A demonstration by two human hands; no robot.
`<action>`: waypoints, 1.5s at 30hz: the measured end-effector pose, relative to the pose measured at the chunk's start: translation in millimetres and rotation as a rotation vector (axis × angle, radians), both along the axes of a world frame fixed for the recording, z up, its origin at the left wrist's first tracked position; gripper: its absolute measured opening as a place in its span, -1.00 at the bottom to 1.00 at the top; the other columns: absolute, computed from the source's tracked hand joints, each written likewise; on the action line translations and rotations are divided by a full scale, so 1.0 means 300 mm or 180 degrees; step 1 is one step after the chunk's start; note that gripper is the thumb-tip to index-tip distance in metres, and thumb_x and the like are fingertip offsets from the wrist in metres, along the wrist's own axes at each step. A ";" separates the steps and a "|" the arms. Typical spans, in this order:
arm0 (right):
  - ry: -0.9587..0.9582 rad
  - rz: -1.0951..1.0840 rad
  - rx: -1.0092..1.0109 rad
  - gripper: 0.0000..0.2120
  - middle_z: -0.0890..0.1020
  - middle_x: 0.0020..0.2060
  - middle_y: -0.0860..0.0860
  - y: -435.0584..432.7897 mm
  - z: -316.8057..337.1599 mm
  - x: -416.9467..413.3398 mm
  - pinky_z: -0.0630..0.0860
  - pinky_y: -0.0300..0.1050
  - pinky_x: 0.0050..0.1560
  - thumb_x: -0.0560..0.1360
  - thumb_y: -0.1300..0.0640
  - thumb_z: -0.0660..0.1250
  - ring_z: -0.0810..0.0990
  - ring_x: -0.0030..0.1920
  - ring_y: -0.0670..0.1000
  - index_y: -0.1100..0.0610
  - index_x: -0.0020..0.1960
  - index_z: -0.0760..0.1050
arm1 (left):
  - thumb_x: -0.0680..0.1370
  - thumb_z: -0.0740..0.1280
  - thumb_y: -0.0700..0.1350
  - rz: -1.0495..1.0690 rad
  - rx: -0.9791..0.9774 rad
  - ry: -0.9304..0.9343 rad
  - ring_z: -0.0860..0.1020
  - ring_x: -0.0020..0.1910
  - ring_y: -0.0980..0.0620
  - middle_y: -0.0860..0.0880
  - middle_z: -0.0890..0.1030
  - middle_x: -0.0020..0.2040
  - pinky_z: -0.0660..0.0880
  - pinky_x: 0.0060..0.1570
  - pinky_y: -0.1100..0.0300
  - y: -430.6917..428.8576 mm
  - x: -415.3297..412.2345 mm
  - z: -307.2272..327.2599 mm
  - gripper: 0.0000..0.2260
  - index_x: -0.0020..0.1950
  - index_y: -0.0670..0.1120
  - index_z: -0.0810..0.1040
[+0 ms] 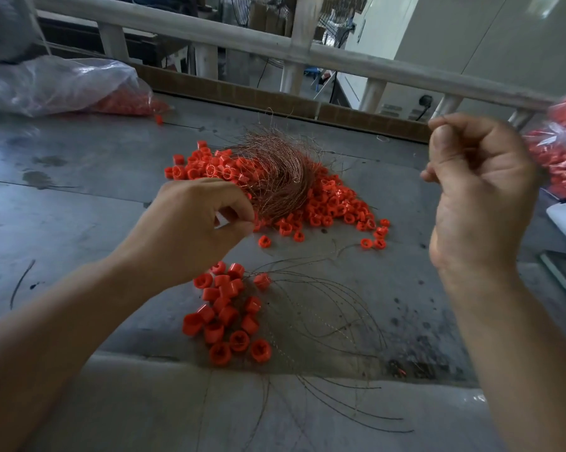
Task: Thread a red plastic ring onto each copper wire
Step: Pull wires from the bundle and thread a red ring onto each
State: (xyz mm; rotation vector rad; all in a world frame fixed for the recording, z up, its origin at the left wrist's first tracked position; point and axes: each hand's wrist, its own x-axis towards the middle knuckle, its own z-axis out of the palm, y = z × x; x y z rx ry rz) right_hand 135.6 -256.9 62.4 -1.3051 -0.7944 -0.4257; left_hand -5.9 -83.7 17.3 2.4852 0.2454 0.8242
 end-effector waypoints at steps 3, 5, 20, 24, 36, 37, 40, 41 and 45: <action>-0.0155 -0.0142 0.0079 -0.85 0.58 -0.33 -0.20 -0.011 0.013 0.012 0.38 -0.17 -0.30 0.45 0.25 0.30 0.43 -0.34 -0.14 0.01 -0.18 0.49 | 0.37 0.44 -0.26 0.0353 -0.0171 -0.0023 0.46 -0.31 0.50 0.26 0.51 -0.35 0.29 -0.28 0.65 0.020 -0.006 0.014 -0.79 -0.33 0.04 0.56; -0.0083 -0.0050 0.0095 -0.86 0.58 -0.34 -0.20 -0.016 0.020 0.013 0.43 -0.25 -0.33 0.46 0.24 0.30 0.46 -0.34 -0.15 0.01 -0.17 0.50 | 0.37 0.45 -0.23 0.0497 -0.0334 0.0081 0.49 -0.34 0.44 0.23 0.53 -0.39 0.33 -0.34 0.61 0.035 -0.006 0.011 -0.77 -0.36 0.08 0.54; -0.0221 0.0493 -0.1134 -0.88 0.58 -0.41 -0.22 0.012 -0.024 -0.037 0.46 -0.31 -0.33 0.37 0.17 0.38 0.53 -0.38 -0.18 -0.05 -0.23 0.52 | 0.34 0.47 -0.24 0.0799 -0.1538 -0.1049 0.60 -0.35 0.25 0.14 0.61 -0.28 0.53 -0.32 0.39 0.057 -0.018 0.044 -0.73 -0.26 0.13 0.50; -0.0199 0.0607 -0.1251 -0.84 0.58 -0.40 -0.17 0.022 -0.037 -0.058 0.44 -0.34 -0.34 0.38 0.21 0.41 0.52 -0.39 -0.18 -0.05 -0.22 0.53 | 0.15 0.45 -0.05 -0.0369 -0.2014 -0.0822 0.63 -0.28 0.18 0.13 0.67 -0.26 0.52 -0.26 0.41 -0.025 -0.029 0.066 -0.71 -0.16 0.08 0.58; -0.0363 0.1039 -0.1690 -0.89 0.52 -0.40 -0.19 0.045 -0.058 -0.148 0.34 -0.46 -0.37 0.37 0.23 0.36 0.49 -0.39 -0.23 0.03 -0.26 0.53 | 0.14 0.42 -0.12 -0.1013 -0.2354 -0.0522 0.66 -0.26 0.08 -0.04 0.68 -0.13 0.54 -0.22 0.37 -0.063 -0.011 0.037 -0.70 -0.14 0.01 0.62; -0.0376 0.1025 -0.1690 -0.89 0.52 -0.40 -0.19 0.044 -0.057 -0.149 0.34 -0.45 -0.37 0.38 0.23 0.36 0.49 -0.38 -0.23 0.04 -0.26 0.53 | 0.14 0.42 -0.13 -0.1020 -0.2361 -0.0527 0.66 -0.27 0.08 -0.04 0.68 -0.14 0.54 -0.23 0.37 -0.065 -0.013 0.038 -0.71 -0.15 0.02 0.62; -0.0417 0.0974 -0.1696 -0.90 0.51 -0.39 -0.18 0.042 -0.054 -0.150 0.35 -0.45 -0.36 0.37 0.22 0.36 0.48 -0.38 -0.23 0.05 -0.26 0.53 | 0.12 0.43 -0.10 -0.1047 -0.2458 -0.0537 0.66 -0.29 0.06 -0.03 0.69 -0.17 0.55 -0.24 0.36 -0.067 -0.017 0.039 -0.73 -0.20 0.06 0.65; -0.0430 0.0950 -0.1701 -0.90 0.51 -0.39 -0.18 0.042 -0.054 -0.151 0.35 -0.44 -0.36 0.38 0.22 0.36 0.48 -0.38 -0.22 0.05 -0.26 0.53 | 0.12 0.43 -0.10 -0.1058 -0.2483 -0.0540 0.66 -0.29 0.06 -0.03 0.69 -0.19 0.55 -0.25 0.36 -0.068 -0.018 0.041 -0.73 -0.20 0.05 0.65; -0.0481 0.0854 -0.1709 -0.90 0.51 -0.40 -0.19 0.043 -0.050 -0.148 0.35 -0.45 -0.37 0.38 0.22 0.36 0.47 -0.39 -0.23 0.05 -0.27 0.52 | 0.14 0.42 -0.12 -0.1060 -0.2468 -0.0506 0.66 -0.32 0.10 0.01 0.69 -0.23 0.54 -0.27 0.38 -0.067 -0.021 0.049 -0.70 -0.14 -0.01 0.62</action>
